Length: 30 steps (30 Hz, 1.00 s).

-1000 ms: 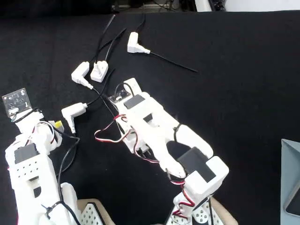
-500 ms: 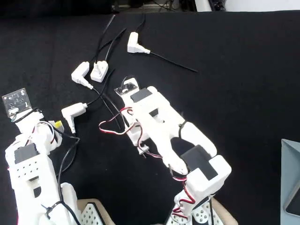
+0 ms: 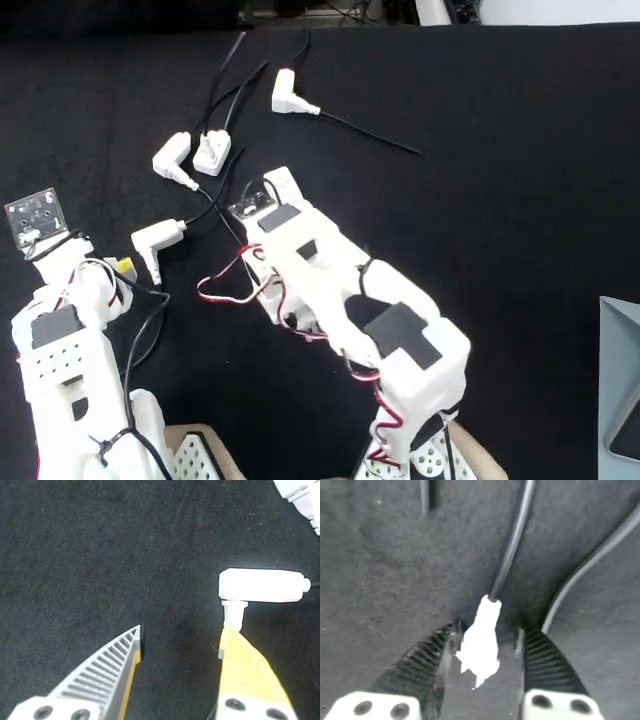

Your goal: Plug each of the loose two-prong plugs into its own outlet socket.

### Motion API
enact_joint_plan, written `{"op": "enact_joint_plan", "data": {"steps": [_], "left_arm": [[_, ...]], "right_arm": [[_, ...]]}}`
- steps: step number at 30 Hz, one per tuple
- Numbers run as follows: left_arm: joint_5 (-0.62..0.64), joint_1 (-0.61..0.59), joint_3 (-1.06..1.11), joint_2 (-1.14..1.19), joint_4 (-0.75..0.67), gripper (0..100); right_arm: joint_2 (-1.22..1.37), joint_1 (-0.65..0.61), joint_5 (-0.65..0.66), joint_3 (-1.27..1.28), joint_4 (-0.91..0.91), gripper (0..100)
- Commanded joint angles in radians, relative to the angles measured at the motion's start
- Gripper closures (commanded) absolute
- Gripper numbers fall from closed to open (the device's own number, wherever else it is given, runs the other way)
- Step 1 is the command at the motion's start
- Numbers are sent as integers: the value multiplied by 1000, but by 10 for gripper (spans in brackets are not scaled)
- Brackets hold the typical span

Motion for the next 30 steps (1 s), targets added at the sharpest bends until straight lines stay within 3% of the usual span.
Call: {"op": "enact_joint_plan", "data": {"steps": [1,5,14,21,30], "left_arm": [[0,-4,-2,-17,-18,748],[0,-4,-2,-17,-18,748],[0,-4,-2,-17,-20,748],[0,-4,-2,-17,-20,748],[0,-4,-2,-17,-20,748]], "right_arm": [[35,-2,-9,-25,2,897],[33,-3,-9,-51,3,988],[33,0,-8,-147,109,985],[33,0,-28,-266,288,813],[38,-29,-29,-305,342,843]]}}
